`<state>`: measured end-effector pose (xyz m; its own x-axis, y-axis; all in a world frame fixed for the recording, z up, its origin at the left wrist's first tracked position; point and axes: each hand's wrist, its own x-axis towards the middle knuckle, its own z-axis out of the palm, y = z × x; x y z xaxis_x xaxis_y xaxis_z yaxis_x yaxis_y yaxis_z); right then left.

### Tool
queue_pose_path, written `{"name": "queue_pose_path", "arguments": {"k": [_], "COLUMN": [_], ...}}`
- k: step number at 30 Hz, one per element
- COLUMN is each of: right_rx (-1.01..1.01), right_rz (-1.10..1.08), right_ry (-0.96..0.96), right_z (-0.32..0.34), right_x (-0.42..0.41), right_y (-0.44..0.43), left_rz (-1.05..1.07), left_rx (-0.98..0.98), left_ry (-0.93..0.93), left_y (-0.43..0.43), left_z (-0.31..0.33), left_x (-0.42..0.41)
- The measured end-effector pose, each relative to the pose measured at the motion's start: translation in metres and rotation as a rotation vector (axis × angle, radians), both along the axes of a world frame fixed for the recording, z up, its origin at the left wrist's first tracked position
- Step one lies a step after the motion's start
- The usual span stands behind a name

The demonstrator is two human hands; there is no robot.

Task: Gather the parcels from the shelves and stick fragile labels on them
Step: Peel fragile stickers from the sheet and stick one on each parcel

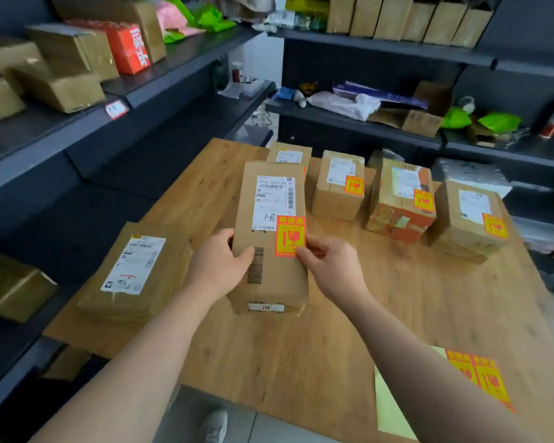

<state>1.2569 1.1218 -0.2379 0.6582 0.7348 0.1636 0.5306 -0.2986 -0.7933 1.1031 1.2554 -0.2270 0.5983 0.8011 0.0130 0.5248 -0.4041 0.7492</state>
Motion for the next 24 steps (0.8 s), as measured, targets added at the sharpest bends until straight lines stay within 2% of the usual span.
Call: {"name": "queue_pose_path", "arguments": {"k": [6,11,24], "right_rx": [-0.01,-0.044,-0.276], "right_rz": [0.028,-0.013,-0.115], "right_ry": [-0.03,-0.025,0.023], "right_z": [0.031,0.038,-0.009], "right_x": [0.019,0.035,0.088], "right_y": [0.101,0.184,0.326], "left_rz": [0.023,-0.039,-0.125], "left_rx": [0.068,0.088,-0.045], "left_ry": [0.013,0.056,0.153], "left_y": [0.095,0.185,0.332], "left_z": [0.032,0.041,-0.008], "left_x": [0.013,0.035,0.108]}}
